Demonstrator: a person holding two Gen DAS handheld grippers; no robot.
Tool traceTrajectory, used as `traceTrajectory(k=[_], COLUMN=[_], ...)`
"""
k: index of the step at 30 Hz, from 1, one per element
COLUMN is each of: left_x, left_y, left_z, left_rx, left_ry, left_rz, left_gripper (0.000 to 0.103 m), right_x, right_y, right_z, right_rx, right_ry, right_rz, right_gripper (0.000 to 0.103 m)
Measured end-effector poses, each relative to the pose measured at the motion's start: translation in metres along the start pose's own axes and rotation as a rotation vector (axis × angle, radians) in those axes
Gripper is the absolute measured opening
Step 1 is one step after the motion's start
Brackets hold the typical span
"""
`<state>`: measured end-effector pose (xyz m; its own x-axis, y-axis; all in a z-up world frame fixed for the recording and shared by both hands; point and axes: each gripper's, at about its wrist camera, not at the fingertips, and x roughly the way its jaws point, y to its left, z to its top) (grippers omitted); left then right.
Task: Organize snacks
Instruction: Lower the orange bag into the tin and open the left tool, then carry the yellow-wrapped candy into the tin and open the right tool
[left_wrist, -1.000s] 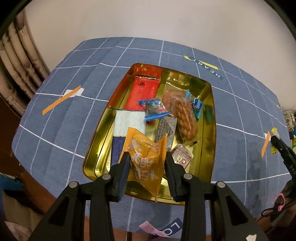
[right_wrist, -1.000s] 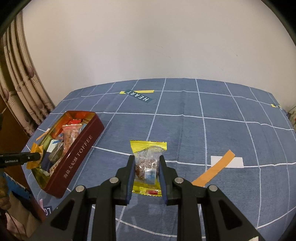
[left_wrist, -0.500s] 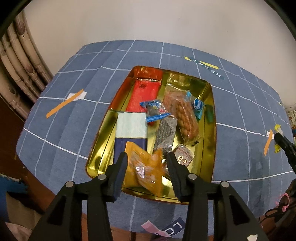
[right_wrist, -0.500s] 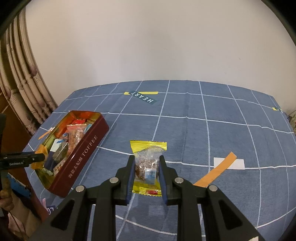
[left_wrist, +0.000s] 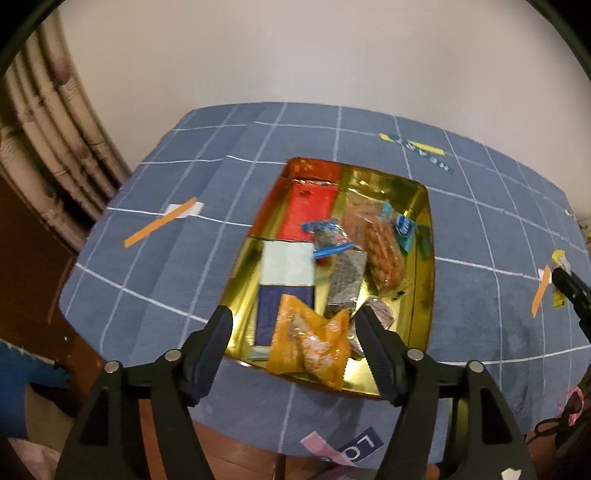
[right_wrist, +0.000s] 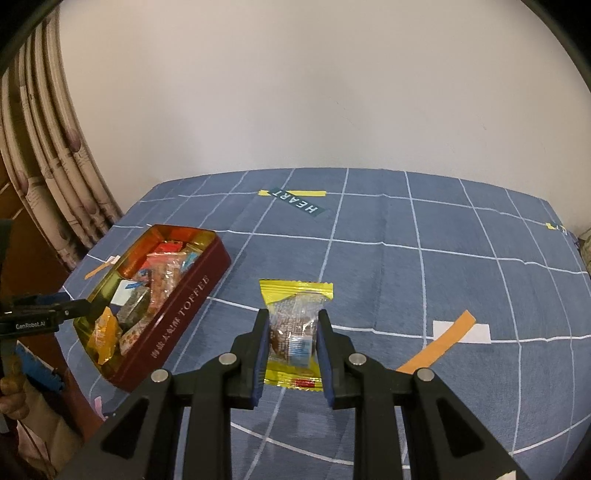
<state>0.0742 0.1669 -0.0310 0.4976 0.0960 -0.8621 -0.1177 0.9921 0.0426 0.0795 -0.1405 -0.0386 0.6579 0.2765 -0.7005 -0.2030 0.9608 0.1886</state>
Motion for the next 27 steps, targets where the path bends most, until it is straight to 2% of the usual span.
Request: traceTrajectory(k=[8, 14, 20, 27], left_x=[-0.029, -0.029, -0.027, -0.022], left_y=[0.021, 0.027, 0.037, 0.041], left_z=[-0.015, -0.024, -0.027, -0.028], left_rx=[-0.069, -0.072, -0.101, -0.097], left_ry=[-0.041, -0.055, -0.070, -0.071], left_rz=[0.052, 0.089, 0.092, 0.102], left_gripper=[0.078, 0.078, 0.078, 0.080], right_x=[-0.005, 0.000, 0.010, 0.028], right_y=[0.032, 0.072, 0.103, 0.134], right_z=[0.010, 0.017, 0.018, 0.018], right_rx=[-0.024, -0.063, -0.073, -0.111], right_ry=[-0.007, 0.004, 0.037, 0.072], right_rz=[0.080, 0.161, 0.224, 0.253], right_gripper=[0.024, 0.024, 0.024, 0.024])
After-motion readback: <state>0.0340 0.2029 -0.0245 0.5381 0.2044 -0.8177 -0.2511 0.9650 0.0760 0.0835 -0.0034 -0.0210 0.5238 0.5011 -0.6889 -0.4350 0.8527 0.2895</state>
